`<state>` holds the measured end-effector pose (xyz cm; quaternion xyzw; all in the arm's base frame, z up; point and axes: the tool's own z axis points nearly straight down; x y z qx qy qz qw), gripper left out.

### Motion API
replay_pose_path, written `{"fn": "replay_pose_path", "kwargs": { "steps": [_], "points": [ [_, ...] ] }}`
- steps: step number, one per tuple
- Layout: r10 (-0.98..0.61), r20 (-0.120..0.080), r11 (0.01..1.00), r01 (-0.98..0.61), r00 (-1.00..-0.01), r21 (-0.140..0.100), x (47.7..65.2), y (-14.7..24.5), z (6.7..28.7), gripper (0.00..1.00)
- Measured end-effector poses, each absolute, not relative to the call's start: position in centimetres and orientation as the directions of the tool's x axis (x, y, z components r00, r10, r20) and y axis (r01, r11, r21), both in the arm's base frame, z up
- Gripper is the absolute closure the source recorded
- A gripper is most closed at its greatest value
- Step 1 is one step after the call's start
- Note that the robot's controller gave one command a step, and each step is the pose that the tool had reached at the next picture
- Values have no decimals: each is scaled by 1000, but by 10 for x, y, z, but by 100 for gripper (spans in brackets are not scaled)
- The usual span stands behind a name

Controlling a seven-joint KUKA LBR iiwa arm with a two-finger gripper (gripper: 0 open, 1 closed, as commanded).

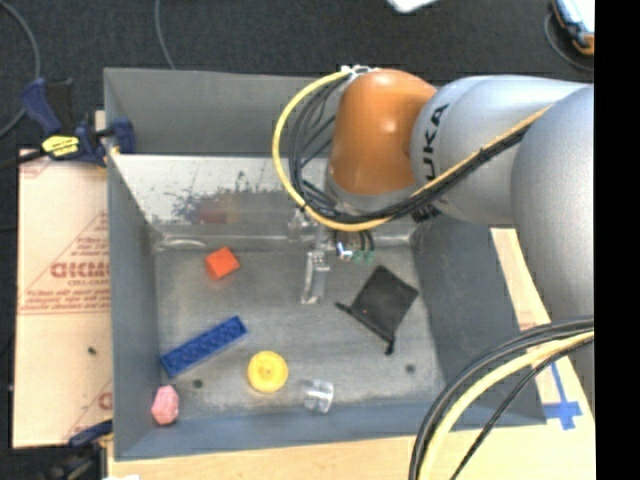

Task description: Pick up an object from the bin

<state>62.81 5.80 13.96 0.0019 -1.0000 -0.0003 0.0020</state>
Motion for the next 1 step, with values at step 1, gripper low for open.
{"fn": "replay_pose_path", "kwargs": {
  "steps": [1],
  "points": [
    [-2,-4,1000,-2,-1000,1,630,58,145,0]
  ]
}}
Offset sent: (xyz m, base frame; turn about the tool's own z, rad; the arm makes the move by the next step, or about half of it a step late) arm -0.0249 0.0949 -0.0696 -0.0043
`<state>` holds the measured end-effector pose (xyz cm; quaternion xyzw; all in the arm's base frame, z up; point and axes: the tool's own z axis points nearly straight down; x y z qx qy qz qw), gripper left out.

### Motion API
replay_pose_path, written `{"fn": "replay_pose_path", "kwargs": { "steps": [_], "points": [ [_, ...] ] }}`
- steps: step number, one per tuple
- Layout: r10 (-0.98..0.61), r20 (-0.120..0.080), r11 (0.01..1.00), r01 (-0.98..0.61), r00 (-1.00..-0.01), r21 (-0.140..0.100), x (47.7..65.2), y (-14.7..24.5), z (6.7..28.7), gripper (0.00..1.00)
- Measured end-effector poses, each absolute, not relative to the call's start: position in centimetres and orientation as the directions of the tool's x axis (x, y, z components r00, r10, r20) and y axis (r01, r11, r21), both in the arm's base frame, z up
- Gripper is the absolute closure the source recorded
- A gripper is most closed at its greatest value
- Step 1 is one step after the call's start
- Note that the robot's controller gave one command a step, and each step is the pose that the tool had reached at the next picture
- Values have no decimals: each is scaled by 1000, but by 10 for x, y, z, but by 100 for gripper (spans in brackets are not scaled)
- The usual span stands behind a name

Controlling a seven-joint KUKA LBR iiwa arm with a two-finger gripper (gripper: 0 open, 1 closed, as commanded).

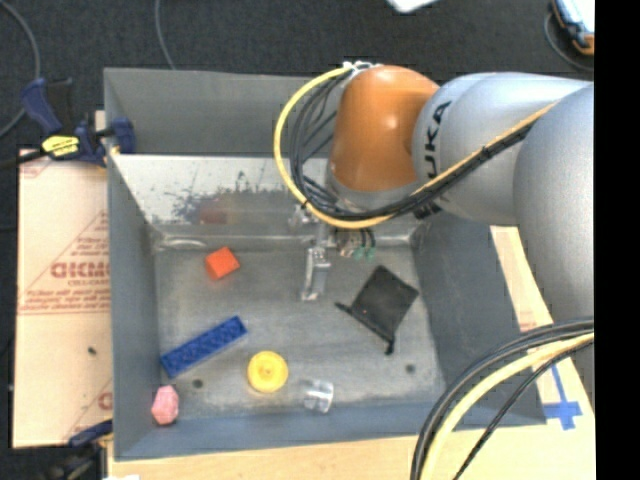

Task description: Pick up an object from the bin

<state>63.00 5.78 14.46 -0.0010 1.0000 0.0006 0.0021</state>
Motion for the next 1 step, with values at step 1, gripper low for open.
{"fn": "replay_pose_path", "kwargs": {
  "steps": [1],
  "points": [
    [-11,-2,1000,-11,-1000,3,605,154,73,0]
  ]
}}
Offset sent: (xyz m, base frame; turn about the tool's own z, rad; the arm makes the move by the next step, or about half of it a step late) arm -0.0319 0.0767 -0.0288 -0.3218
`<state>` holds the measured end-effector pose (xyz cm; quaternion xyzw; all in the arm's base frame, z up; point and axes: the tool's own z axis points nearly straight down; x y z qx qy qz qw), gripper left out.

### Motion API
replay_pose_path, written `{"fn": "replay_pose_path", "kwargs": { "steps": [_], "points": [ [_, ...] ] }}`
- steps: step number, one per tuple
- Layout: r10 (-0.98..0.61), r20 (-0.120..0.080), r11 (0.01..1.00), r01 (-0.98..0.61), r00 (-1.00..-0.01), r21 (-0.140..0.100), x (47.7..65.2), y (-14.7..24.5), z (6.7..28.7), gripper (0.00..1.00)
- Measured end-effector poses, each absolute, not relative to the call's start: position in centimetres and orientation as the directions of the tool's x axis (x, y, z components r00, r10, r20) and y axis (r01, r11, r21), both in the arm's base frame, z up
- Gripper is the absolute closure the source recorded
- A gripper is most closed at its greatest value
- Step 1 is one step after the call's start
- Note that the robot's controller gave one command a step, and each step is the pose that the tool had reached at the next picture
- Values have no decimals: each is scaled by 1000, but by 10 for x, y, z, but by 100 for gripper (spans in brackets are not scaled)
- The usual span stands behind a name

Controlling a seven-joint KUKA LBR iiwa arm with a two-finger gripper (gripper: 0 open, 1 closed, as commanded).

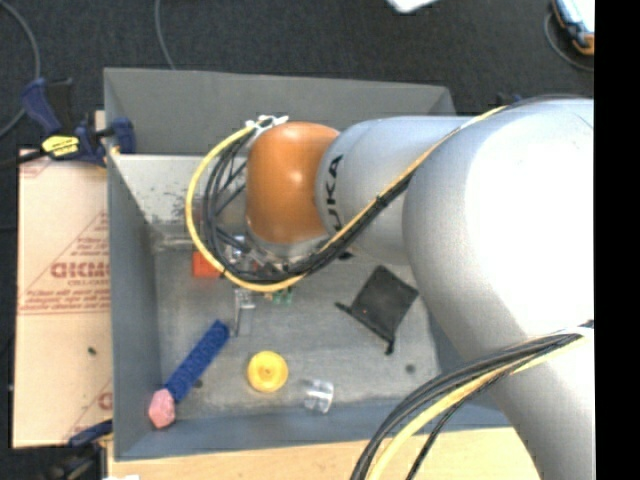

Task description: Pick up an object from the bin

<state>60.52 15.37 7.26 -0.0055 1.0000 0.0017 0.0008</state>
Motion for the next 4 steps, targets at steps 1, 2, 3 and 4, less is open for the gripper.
{"fn": "replay_pose_path", "kwargs": {
  "steps": [1,2,3,4],
  "points": [
    [-316,-14,949,-316,-949,-2,601,133,119,0],
    [-32,1,999,-32,-999,6,528,194,99,0],
    [-508,-19,861,-508,-861,-6,575,197,71,0],
    [-158,-1,987,-158,-987,7,530,198,70,100]
  ]
}}
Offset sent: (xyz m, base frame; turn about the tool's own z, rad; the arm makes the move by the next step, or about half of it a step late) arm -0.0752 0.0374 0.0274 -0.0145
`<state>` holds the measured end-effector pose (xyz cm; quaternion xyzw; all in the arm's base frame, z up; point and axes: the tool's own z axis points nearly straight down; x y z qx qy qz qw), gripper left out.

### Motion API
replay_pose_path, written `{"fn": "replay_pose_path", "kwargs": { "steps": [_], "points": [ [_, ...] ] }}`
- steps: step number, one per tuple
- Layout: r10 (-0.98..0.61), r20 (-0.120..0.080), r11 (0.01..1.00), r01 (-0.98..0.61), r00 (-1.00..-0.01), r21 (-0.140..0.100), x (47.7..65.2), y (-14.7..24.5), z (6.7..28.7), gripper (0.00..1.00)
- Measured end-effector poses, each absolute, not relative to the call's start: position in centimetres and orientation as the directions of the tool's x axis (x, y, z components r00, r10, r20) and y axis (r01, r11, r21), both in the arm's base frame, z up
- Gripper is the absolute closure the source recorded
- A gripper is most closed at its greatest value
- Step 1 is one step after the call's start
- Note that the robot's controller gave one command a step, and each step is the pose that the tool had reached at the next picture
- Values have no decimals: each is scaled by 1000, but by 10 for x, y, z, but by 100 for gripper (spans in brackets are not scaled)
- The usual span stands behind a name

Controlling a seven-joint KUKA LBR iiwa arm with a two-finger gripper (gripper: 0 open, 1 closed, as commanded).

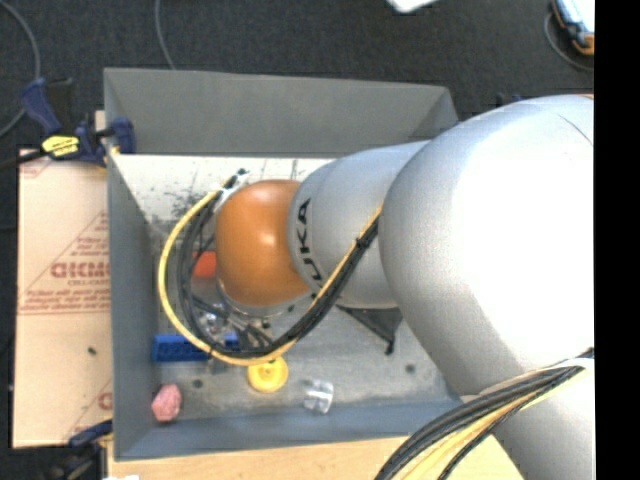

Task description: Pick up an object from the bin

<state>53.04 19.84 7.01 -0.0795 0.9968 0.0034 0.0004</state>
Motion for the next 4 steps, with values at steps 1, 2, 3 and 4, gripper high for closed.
{"fn": "replay_pose_path", "kwargs": {
  "steps": [1,2,3,4],
  "points": [
    [-159,-2,987,-159,-987,6,531,198,70,100],
    [-159,1,987,-159,-987,6,530,198,74,100],
    [-159,2,987,-159,-987,6,529,198,87,100],
    [-159,-4,987,-159,-987,7,531,198,98,100]
  ]
}}
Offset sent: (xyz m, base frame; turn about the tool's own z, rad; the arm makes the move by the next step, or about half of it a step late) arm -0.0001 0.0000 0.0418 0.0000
